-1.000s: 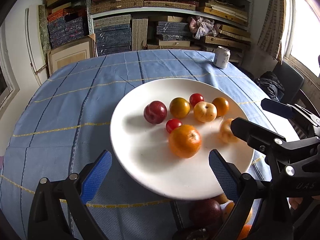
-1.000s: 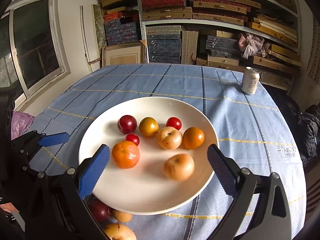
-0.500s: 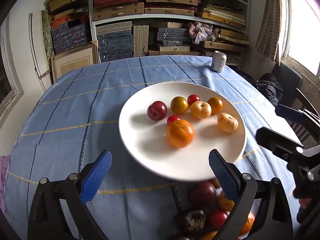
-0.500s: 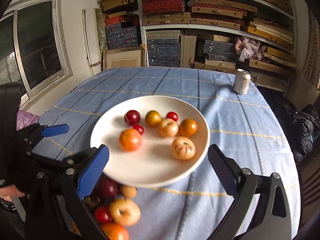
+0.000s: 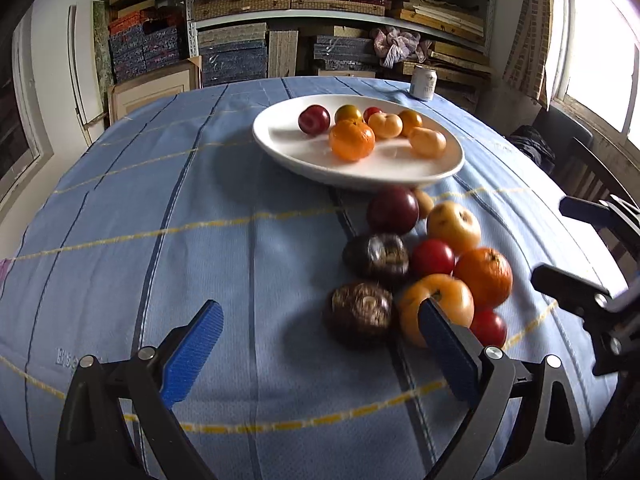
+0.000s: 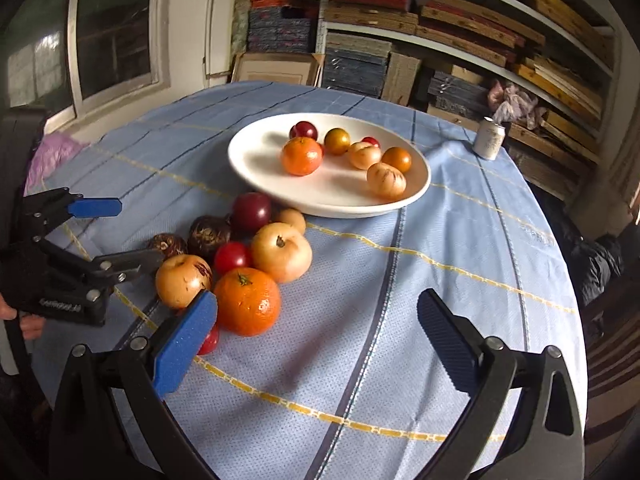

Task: Organize fruits
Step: 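Withdraw both open tools from the plate back to the fruit pile, then grasp a mandarin with the right tool while the left tool grasps a dark mangosteen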

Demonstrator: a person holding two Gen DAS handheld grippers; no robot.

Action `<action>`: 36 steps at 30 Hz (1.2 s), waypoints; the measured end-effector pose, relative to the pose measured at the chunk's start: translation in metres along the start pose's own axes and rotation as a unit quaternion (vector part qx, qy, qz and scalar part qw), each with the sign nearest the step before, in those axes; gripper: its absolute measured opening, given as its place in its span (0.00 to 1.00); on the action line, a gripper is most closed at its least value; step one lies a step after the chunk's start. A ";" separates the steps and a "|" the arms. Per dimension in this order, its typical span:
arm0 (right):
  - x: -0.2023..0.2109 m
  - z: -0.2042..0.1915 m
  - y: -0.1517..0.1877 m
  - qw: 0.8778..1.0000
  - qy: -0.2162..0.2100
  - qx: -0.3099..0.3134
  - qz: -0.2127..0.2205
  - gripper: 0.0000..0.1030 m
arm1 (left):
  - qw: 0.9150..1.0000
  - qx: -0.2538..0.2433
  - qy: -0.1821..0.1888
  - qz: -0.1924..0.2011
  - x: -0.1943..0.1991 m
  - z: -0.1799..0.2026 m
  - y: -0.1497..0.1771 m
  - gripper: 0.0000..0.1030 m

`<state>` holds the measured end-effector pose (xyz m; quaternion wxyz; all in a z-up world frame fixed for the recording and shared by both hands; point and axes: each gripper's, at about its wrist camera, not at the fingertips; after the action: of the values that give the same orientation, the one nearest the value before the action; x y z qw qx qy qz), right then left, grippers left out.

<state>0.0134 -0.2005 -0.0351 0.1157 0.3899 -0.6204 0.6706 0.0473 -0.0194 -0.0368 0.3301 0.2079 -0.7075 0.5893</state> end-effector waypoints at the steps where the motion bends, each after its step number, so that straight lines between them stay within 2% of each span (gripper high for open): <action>1: -0.007 0.002 -0.001 1.000 -0.007 -0.003 -0.011 0.95 | 1.000 0.000 0.002 0.001 0.000 -0.002 0.003 0.96; 4: -0.028 0.008 -0.003 0.999 -0.032 -0.025 -0.034 0.95 | 1.000 -0.002 -0.015 -0.006 -0.003 -0.007 0.003 0.96; 5: -0.032 0.008 -0.004 0.998 -0.048 -0.029 -0.033 0.95 | 1.000 -0.015 -0.016 -0.006 -0.004 -0.006 0.003 0.96; 8: -0.040 0.001 -0.005 0.998 -0.054 -0.023 -0.036 0.95 | 0.999 -0.051 -0.015 -0.013 -0.009 0.001 0.003 0.96; 10: -0.047 -0.002 -0.007 0.998 -0.039 -0.019 -0.042 0.96 | 0.997 -0.066 -0.032 -0.018 -0.015 0.003 0.000 0.97; 14: -0.060 0.000 -0.007 0.998 -0.026 -0.025 -0.052 0.95 | 0.995 -0.080 -0.036 -0.039 -0.030 0.005 -0.004 0.97; 17: -0.061 0.000 -0.007 0.998 -0.022 -0.024 -0.051 0.93 | 0.994 -0.091 -0.043 -0.031 -0.029 0.009 -0.005 0.97; 18: -0.060 0.000 -0.008 0.998 -0.020 -0.022 -0.051 0.89 | 0.994 -0.095 -0.046 -0.028 -0.029 0.012 -0.005 0.96; 19: -0.059 -0.001 -0.007 0.998 -0.023 -0.019 -0.049 0.80 | 0.994 -0.099 -0.044 -0.026 -0.029 0.013 -0.005 0.91; 20: -0.058 -0.003 -0.007 0.998 -0.029 -0.014 -0.048 0.74 | 0.993 -0.106 -0.037 -0.019 -0.026 0.016 -0.005 0.78; 21: -0.057 -0.006 -0.007 0.998 -0.031 -0.012 -0.046 0.58 | 0.993 -0.113 -0.029 -0.014 -0.024 0.019 -0.004 0.58; 22: -0.056 -0.009 -0.007 0.998 -0.033 -0.009 -0.045 0.45 | 0.992 -0.124 -0.014 -0.011 -0.022 0.023 -0.003 0.46; 23: -0.054 -0.013 -0.006 0.999 -0.027 -0.005 -0.044 0.44 | 0.991 -0.135 -0.010 -0.008 -0.021 0.027 -0.002 0.43; 25: -0.052 -0.014 -0.005 0.999 -0.021 -0.013 -0.043 0.44 | 0.989 -0.148 -0.027 -0.002 -0.021 0.033 -0.001 0.43; 29: -0.038 -0.011 0.001 0.999 -0.014 -0.034 -0.027 0.44 | 0.992 -0.123 -0.013 -0.009 -0.022 0.028 -0.004 0.43; 31: -0.031 -0.007 0.001 0.999 -0.014 -0.042 -0.023 0.44 | 0.992 -0.127 -0.026 0.010 -0.017 0.029 -0.006 0.43; 36: -0.018 0.009 -0.004 0.998 0.001 -0.061 -0.011 0.44 | 0.995 -0.097 0.001 0.036 -0.004 0.021 -0.022 0.43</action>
<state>0.0315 -0.2015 -0.0446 0.1474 0.3884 -0.6554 0.6308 0.0599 -0.0444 -0.0261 0.3281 0.1484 -0.7678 0.5300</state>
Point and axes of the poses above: each gripper's, at about its wrist camera, not at the fingertips, and x roughly against the way its jaws point, z to its right, y to its underside, and after that the axes turned 9 degrees about -y, right-handed
